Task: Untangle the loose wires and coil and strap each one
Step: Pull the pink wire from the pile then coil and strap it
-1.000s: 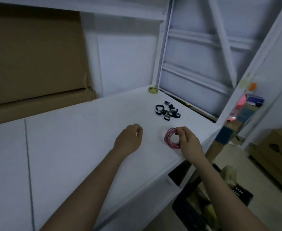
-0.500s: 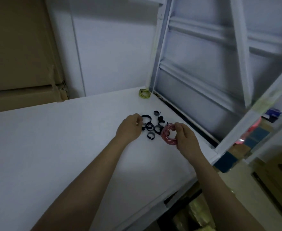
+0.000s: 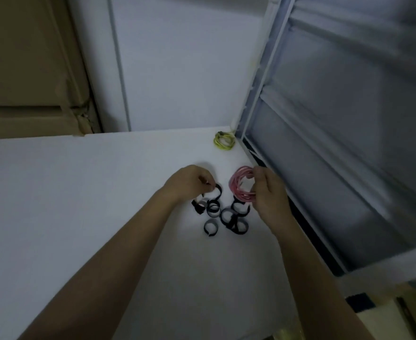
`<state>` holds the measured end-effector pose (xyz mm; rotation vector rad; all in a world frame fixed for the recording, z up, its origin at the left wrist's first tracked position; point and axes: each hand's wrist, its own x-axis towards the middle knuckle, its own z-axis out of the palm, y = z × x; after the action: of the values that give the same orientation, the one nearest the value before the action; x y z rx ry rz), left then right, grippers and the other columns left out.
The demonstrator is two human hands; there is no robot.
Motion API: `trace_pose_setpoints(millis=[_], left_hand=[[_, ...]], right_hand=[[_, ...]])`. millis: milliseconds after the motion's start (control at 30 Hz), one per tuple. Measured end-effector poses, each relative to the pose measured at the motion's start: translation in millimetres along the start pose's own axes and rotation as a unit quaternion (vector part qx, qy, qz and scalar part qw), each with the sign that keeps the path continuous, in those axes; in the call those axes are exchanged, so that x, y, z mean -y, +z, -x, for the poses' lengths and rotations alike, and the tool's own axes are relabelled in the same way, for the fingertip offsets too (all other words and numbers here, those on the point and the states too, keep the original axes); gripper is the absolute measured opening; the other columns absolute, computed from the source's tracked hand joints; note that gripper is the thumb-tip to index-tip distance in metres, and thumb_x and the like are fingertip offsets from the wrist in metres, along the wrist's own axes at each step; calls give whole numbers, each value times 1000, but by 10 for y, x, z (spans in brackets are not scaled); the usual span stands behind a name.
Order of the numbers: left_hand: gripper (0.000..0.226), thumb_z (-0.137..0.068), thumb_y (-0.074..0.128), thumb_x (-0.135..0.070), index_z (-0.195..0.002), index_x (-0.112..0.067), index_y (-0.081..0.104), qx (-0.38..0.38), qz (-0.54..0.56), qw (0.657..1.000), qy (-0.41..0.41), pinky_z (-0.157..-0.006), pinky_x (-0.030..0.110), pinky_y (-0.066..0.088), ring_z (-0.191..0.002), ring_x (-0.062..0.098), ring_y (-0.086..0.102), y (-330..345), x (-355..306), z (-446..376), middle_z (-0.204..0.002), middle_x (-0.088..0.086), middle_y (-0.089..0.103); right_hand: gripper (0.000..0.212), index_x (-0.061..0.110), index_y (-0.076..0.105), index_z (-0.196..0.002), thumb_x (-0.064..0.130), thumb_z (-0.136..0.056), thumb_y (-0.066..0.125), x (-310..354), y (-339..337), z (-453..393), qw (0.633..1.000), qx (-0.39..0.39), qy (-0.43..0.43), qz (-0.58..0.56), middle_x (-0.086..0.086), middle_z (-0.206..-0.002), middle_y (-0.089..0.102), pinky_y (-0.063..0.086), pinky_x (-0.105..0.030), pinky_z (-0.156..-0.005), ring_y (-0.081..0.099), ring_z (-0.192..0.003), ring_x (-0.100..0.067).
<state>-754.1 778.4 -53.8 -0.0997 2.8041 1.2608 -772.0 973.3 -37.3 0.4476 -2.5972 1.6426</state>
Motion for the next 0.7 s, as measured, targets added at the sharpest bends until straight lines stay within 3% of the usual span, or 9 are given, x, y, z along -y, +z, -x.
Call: trace_pose_setpoints(millis=[67, 167, 300, 433, 533, 600, 700], left_hand=[[15, -88, 63, -11, -97, -15, 73, -6, -36, 999, 1, -81, 27, 47, -91, 21, 63, 40, -32, -23, -93, 1, 68], [21, -87, 56, -4, -98, -13, 72, -39, -45, 998, -15, -80, 26, 46, -91, 22, 63, 43, -42, -29, -99, 5, 69], [34, -86, 53, 3, -104, -20, 71, -122, -17, 992, -27, -84, 28, 49, -88, 14, 59, -77, 16, 83, -103, -1, 63], [38, -86, 57, 4, -91, -33, 65, -193, 35, 980, -19, -76, 11, 45, -82, 7, 58, -234, 76, 288, -100, -2, 59], [25, -87, 58, 2, -99, -15, 71, -224, 58, 973, -14, -75, 13, 43, -85, 10, 61, -360, 97, 423, -101, -1, 65], [21, -89, 58, 1, -96, -13, 72, -235, 102, 967, 0, -69, 10, 42, -78, 1, 62, -450, 82, 496, -93, -11, 68], [29, -91, 56, 0, -87, -24, 70, -230, 163, 959, 20, -63, 4, 41, -69, -7, 61, -586, 65, 582, -80, -23, 69]], right_hand=[[24, 33, 55, -85, 31, -102, 38, 34, 90, -129, 998, 39, -35, 25, 16, -79, 58, 37, -4, -61, 55, -72, 11], [26, 39, 52, -82, 29, -102, 40, 65, 197, -315, 994, 72, -76, 21, 21, -76, 60, 35, -1, -62, 53, -74, 15], [26, 39, 54, -81, 38, -101, 38, 138, 333, -563, 992, 99, -70, -20, 33, -60, 55, 37, -20, -57, 50, -57, 6], [29, 36, 54, -77, 39, -101, 38, 362, 517, -687, 982, 149, -102, -48, 30, -55, 54, 34, -21, -56, 48, -51, 10], [31, 35, 53, -73, 40, -101, 39, 524, 634, -684, 965, 221, -131, -45, 23, -52, 51, 33, -24, -57, 46, -50, 5], [29, 35, 54, -77, 41, -101, 39, 581, 689, -667, 958, 244, -149, -26, 26, -56, 53, 34, -23, -58, 48, -53, 6], [30, 35, 54, -76, 40, -101, 38, 627, 756, -653, 953, 250, -167, -31, 26, -58, 54, 35, -23, -58, 50, -54, 6]])
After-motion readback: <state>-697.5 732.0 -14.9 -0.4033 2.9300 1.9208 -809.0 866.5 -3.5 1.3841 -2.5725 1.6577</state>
